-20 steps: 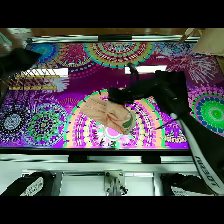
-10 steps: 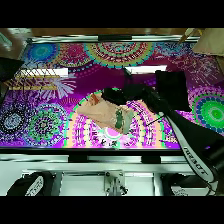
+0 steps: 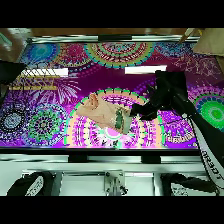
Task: Fold the shirts.
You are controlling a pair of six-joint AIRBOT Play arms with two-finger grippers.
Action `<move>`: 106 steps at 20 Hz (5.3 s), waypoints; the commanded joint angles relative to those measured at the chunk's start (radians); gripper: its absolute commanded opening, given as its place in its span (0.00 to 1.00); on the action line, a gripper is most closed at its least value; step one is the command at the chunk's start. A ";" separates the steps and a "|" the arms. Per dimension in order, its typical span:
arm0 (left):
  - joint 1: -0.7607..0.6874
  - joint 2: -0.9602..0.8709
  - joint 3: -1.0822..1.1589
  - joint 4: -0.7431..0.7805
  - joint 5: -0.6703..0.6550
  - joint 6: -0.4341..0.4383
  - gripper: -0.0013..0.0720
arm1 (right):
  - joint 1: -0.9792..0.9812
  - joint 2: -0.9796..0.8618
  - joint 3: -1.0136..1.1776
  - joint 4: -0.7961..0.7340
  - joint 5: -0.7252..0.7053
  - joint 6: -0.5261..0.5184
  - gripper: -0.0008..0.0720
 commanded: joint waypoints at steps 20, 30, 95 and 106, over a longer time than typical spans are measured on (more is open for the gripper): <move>0.000 -0.001 -0.001 0.000 0.009 0.010 0.07 | -0.077 0.151 0.307 0.295 -0.100 -0.132 0.10; 0.000 -0.001 -0.001 0.000 -0.002 0.010 0.07 | -0.329 0.301 0.642 0.278 -0.158 -0.040 0.10; -0.051 -0.007 -0.144 -0.008 -0.157 0.011 0.07 | -0.380 -0.230 0.710 -0.366 0.201 0.137 0.10; -0.051 -0.007 -0.144 -0.008 -0.159 0.011 0.07 | -0.380 -0.180 0.601 -0.498 -0.150 0.139 0.10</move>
